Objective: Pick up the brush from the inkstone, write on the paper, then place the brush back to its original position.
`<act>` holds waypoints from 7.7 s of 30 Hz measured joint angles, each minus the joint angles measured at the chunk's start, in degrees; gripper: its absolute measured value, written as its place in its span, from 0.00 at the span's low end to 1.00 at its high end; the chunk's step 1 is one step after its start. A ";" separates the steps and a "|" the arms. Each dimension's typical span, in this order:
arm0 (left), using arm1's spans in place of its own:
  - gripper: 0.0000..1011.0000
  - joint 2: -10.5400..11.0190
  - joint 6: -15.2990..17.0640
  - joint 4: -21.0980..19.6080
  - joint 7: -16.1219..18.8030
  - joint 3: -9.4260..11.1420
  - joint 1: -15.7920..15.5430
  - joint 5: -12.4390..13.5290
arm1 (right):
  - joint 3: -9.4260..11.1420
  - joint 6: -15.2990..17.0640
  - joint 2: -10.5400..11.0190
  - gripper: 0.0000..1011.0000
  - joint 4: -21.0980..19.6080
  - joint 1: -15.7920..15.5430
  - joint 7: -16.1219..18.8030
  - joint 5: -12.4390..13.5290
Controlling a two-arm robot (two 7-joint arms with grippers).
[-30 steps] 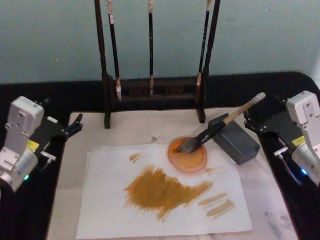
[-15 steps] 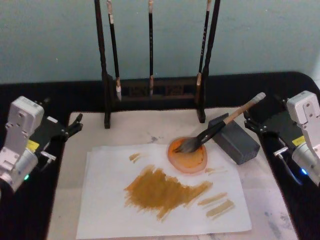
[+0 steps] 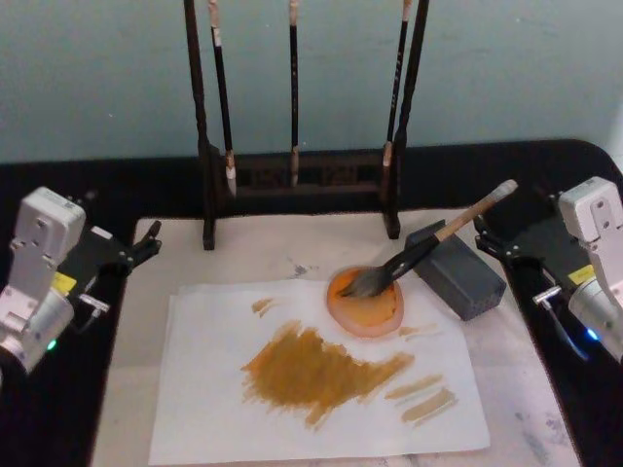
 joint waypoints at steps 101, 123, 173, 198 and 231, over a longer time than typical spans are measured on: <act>1.00 0.00 0.00 0.00 0.00 0.00 0.00 0.00 | 14.70 20.72 -17.69 0.95 11.31 4.74 8.85 56.68; 1.00 0.00 0.00 0.00 0.00 0.00 0.00 0.00 | 14.82 20.88 -17.75 0.30 11.22 4.68 8.76 56.68; 1.00 0.00 0.00 0.00 0.00 0.00 0.00 0.00 | 9.30 11.24 -9.83 0.17 -0.88 1.61 13.78 52.00; 1.00 0.00 0.00 0.00 0.00 0.00 0.00 0.00 | 10.34 2.31 -0.60 0.17 -17.60 -10.19 14.43 32.22; 1.00 0.00 0.00 0.00 0.00 0.00 0.00 0.00 | 9.47 -2.54 -0.09 0.17 -20.86 -15.00 16.66 14.58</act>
